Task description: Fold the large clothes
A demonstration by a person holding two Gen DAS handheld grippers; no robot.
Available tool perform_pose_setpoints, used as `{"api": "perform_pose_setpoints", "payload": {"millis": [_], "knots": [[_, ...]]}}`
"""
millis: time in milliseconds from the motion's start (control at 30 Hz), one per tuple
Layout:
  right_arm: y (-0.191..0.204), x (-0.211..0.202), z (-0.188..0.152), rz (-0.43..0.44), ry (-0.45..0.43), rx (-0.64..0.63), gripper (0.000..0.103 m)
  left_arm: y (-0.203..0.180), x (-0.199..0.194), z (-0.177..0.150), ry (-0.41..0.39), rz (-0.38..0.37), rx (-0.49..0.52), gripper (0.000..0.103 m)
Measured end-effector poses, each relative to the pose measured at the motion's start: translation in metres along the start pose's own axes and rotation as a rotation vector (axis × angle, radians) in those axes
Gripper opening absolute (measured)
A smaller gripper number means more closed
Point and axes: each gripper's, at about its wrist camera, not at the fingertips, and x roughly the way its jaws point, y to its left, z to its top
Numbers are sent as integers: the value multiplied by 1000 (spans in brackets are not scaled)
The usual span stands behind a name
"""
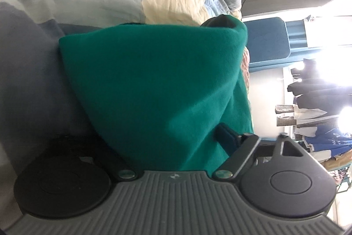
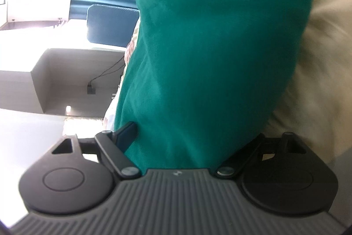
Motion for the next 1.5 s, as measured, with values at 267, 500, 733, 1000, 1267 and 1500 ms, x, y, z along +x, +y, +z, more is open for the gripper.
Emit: {"api": "perform_pose_setpoints", "payload": {"millis": [267,500,733,1000,1267,1500], "knots": [[23,-1,2,-43,11,-169,64,-13,-4,-4,-57,11,172,21],[41,-22,-2,-33,-12,-291,42,-29,-29,-16,-108,21,280,14],[46,-59,-14,-45,-16,-338,41,-35,-67,-33,-87,33,332,14],[45,-120,-33,-50,-58,-324,41,-42,-120,-67,-53,57,399,14],[41,-127,-37,-96,-43,-312,41,-46,-122,-82,-17,157,468,18],[36,-128,-32,-42,-9,-217,57,-41,-120,-68,36,24,360,55]]}}
